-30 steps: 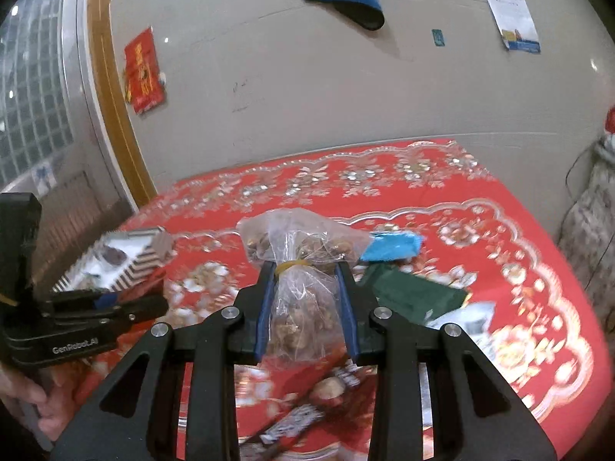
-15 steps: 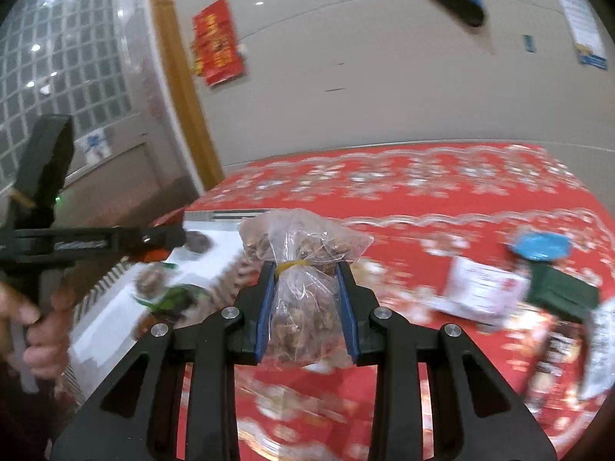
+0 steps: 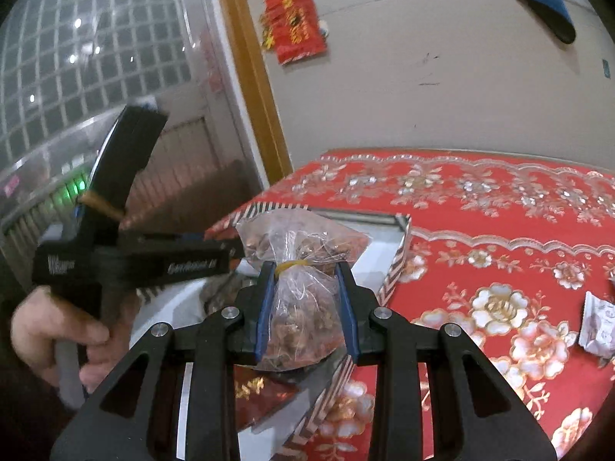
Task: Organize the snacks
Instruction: 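Carry the brown candy and nuts bag into the white tray and release both, then grasp the pink cartoon pastry bag with the left tool while the right tool grasps the silver packet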
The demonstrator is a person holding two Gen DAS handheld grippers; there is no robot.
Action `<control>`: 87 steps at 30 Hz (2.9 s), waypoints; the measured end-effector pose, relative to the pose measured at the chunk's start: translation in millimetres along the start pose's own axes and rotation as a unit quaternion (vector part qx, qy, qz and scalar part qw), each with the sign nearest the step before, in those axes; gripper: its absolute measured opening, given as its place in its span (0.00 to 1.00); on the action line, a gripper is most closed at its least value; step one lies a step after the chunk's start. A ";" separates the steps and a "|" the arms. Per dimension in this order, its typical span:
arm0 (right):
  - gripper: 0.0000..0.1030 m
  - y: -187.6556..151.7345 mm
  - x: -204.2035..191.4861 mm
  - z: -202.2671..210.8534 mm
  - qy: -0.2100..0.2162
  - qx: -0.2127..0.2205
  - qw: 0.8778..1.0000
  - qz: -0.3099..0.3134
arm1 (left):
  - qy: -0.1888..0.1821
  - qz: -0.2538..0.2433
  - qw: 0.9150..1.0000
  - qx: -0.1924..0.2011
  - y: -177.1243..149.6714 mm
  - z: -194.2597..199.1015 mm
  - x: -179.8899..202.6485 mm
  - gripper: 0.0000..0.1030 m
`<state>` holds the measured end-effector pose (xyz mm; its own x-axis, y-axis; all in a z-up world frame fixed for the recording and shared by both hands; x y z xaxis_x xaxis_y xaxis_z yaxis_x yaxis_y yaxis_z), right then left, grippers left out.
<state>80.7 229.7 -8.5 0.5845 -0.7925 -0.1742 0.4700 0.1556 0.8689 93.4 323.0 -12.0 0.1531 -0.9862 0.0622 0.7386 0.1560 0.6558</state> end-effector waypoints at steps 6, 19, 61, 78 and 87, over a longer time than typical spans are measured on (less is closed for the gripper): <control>0.29 2.2 -2.5 2.3 -0.005 0.005 1.000 0.011 | 0.008 0.002 1.000 0.001 0.3 -2.2 -4.5 0.34; 0.29 1.6 -7.5 -1.1 -0.013 -0.005 0.999 0.032 | 0.005 0.003 1.000 -0.001 -0.6 -3.0 -5.1 0.34; 0.31 1.4 -5.6 -0.2 -0.017 -0.003 0.999 0.036 | 0.018 0.007 1.000 0.007 1.1 -1.5 -8.0 0.66; 0.31 9.2 22.4 26.9 -0.045 0.031 0.998 0.012 | -0.016 0.013 0.998 0.053 14.8 21.1 1.2 0.67; 0.65 -3.3 148.9 120.2 -0.155 0.068 0.985 -0.030 | -0.084 -0.064 0.992 0.064 9.7 52.6 109.6 0.86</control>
<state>86.7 40.3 18.4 0.3184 -0.9431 -0.0962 0.3920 0.0386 0.9192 82.8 213.6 40.7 -0.0567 -0.9943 0.0899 0.6532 0.0311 0.7565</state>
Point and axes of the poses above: each gripper's, at about its wrist camera, not at the fingertips, and z roughly against the way its jaws point, x to its right, y to its top, the point moved 9 cm from there along -z, roughly the way its jaws point, and after that the axes turned 4 degrees about -y, right-handed, at the moved point
